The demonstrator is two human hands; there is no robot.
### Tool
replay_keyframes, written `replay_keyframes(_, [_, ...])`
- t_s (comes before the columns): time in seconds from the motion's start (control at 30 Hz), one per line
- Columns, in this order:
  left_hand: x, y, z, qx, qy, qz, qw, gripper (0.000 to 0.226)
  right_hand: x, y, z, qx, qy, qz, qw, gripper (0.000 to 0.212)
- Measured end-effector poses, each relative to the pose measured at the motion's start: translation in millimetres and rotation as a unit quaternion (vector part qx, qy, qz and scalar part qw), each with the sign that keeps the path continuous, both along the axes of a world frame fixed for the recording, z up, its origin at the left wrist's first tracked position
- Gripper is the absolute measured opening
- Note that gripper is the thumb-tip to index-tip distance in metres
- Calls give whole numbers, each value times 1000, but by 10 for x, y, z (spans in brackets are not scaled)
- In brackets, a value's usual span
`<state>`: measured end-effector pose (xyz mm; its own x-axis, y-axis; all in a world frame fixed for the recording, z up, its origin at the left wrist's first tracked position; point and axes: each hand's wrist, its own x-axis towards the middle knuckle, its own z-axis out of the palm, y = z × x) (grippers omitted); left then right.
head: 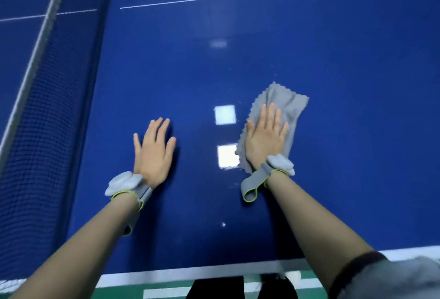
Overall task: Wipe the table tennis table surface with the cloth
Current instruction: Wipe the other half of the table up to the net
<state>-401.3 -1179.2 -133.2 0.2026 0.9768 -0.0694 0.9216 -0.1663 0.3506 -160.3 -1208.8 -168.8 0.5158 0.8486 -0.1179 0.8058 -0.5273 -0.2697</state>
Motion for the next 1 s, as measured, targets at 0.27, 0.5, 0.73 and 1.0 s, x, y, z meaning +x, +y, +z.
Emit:
replay_keyframes(0.27, [-669,-33,5,-13,-80,170,982,47,-1068,194,-18,-20,31,188,981,57])
replay_keyframes(0.5, [-384,-226,46,-1,-27,125,992,48,-1053,-475,26,-3,40,338,940,62])
replay_keyframes(0.73, [451,-616,57,-27,55,5,998,52,-413,-1078,13,5,31,400,916,54])
replay_keyframes(1.0, [1966,-824,166,-13,91,-131,987,75,1124,-1530,59,-22,27,342,939,57])
